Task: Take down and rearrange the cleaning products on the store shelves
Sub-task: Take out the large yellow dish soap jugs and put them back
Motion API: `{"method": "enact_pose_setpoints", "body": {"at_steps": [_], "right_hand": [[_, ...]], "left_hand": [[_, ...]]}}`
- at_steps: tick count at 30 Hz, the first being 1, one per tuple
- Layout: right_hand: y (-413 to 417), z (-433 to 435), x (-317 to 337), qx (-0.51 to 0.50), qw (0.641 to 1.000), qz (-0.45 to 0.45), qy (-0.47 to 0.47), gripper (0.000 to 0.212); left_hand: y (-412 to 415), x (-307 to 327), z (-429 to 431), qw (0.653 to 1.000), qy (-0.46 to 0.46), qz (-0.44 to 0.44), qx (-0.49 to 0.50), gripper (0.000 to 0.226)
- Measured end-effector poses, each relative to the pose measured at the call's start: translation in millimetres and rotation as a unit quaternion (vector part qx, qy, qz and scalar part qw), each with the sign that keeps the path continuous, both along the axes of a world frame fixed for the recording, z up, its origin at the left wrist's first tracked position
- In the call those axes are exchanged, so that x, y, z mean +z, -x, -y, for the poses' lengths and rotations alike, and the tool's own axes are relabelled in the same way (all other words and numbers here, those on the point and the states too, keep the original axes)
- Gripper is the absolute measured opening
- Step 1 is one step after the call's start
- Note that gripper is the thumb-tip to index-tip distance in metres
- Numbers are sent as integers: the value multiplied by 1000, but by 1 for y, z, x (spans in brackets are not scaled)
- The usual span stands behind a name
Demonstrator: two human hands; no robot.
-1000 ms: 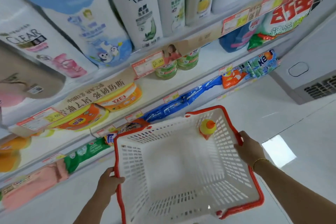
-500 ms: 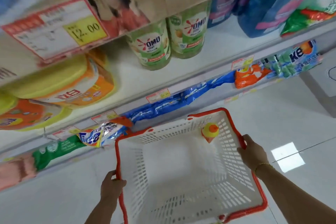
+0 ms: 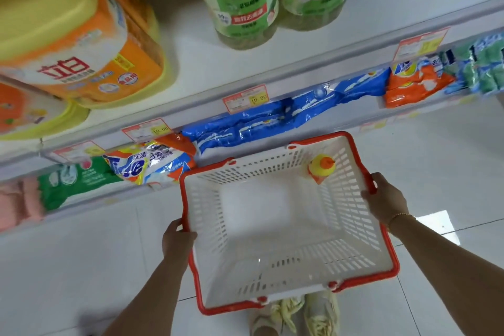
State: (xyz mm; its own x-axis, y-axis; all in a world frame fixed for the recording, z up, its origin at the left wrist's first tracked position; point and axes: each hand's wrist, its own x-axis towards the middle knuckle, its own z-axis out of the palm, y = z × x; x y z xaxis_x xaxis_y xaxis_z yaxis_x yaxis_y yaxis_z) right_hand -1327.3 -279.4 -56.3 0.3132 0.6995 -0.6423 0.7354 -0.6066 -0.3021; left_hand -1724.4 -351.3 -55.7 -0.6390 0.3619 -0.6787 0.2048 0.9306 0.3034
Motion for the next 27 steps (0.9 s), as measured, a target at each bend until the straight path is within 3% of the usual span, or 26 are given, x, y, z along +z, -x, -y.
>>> {"method": "enact_pose_setpoints", "body": {"at_steps": [8, 12, 15, 17, 19, 24, 27], "right_hand": [[-7, -15, -3, 49, 998, -18, 23, 31], [0, -22, 16, 44, 998, -12, 42, 44], [22, -34, 65, 43, 995, -4, -91, 40], [51, -41, 111, 88, 969, -21, -230, 19], [89, -41, 153, 157, 933, -62, -318, 6], [183, -47, 193, 256, 856, -152, -422, 8], [233, -66, 188, 258, 844, -179, -435, 11]], "left_hand": [[-7, -7, 7, 1000, -16, -5, 26, 52], [-11, 14, 1, 998, -41, -1, 43, 50], [-9, 51, -12, 990, -126, -12, 59, 34], [-5, 89, -24, 971, -233, -28, 47, 10], [3, 130, -34, 948, -314, -38, 38, 14], [46, 201, -58, 892, -447, -40, 60, 28], [84, 217, -74, 858, -506, -59, 70, 8]]}}
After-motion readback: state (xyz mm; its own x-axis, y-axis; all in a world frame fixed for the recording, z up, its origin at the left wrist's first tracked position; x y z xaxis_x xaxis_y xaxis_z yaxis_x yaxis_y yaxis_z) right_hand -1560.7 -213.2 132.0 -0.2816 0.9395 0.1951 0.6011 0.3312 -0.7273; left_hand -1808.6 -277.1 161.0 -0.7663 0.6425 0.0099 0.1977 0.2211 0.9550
